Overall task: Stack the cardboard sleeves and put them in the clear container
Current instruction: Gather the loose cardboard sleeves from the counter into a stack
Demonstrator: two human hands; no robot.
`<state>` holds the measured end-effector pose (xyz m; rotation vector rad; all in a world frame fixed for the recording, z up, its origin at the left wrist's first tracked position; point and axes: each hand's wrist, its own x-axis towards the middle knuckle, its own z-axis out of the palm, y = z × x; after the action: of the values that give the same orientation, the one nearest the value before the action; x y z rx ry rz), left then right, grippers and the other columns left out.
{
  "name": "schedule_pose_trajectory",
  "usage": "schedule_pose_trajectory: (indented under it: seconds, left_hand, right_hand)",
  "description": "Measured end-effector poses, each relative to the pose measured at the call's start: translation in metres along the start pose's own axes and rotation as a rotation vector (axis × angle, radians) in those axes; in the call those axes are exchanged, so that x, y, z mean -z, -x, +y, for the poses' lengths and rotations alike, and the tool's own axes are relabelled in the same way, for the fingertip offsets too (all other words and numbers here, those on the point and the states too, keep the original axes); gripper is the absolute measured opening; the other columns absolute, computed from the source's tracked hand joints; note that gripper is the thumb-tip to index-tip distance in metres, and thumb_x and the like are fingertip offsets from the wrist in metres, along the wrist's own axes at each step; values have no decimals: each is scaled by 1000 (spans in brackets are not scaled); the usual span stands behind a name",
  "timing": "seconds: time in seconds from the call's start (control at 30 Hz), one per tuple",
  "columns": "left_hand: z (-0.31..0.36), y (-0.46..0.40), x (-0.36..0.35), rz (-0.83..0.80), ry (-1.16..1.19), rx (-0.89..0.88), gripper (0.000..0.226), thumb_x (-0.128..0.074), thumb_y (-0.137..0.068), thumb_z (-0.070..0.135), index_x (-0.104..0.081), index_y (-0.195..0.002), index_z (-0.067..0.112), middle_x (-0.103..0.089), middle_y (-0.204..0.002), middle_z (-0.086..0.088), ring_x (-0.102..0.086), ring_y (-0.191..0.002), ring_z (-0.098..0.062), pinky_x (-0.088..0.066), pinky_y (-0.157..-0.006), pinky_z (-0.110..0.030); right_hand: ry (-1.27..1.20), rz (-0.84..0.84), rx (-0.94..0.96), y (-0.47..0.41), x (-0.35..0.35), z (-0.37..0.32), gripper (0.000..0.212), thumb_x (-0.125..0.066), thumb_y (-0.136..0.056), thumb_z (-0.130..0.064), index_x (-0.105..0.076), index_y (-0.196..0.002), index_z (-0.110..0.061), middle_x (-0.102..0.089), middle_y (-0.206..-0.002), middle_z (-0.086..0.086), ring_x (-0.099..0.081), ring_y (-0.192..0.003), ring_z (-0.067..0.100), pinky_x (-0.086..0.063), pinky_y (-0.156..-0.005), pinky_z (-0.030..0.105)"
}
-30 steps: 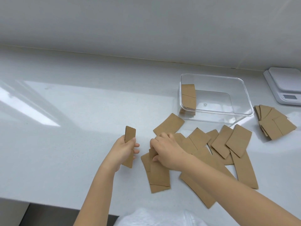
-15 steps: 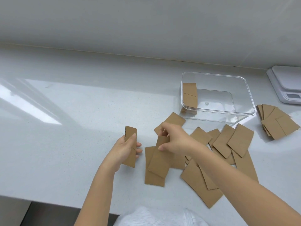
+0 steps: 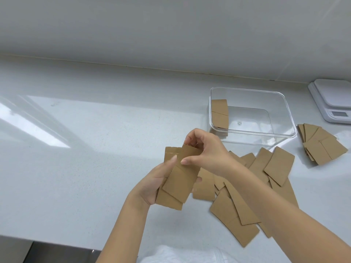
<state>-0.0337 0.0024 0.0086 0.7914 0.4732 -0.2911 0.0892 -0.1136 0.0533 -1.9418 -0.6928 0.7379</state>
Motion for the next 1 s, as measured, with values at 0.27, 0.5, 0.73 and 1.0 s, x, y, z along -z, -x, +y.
schedule_pose_trajectory:
  seconds: [0.27,0.5,0.73,1.0]
  left_hand:
    - [6,0,15,316,117,-246,58,-43,-86,-17,-46,-136,12,-71,-113,-10,-69,-96,-23,-59,-76,-42]
    - [10,0,15,390,241,-298,88,-43,-84,-18,-37,-133,55,-56,-107,-12,-63,-91,-27,-59,-71,-47]
    - [8,-4,11,385,181,-278,84,-40,-89,-15,-34,-134,56,-64,-120,-15,-72,-93,-28,-60,-70,-46]
    - [13,-6,17,376,126,-278,81,-38,-83,-22,-48,-129,45,-56,-113,-15,-72,-92,-29,-57,-75,-57]
  right_hand:
    - [69,272,-89,2,18,38,28,-75,-77,-16,-60,-100,-20,-65,-94,-5,-62,-94,15,-45,-73,15]
    - [584,-87,-159,13,3,75,80,-81,-65,-35,-42,-134,-27,-47,-133,-10,-30,-129,17,-25,-105,31]
    - [667,-54,-188,4,-3,72,82,-86,-60,-26,-43,-130,-24,-46,-122,-3,-37,-116,20,-32,-92,27]
    - [55,160,-331,-28,29,64,37,-86,-63,-18,-70,-96,-16,-53,-73,-4,-50,-66,10,-46,-61,20]
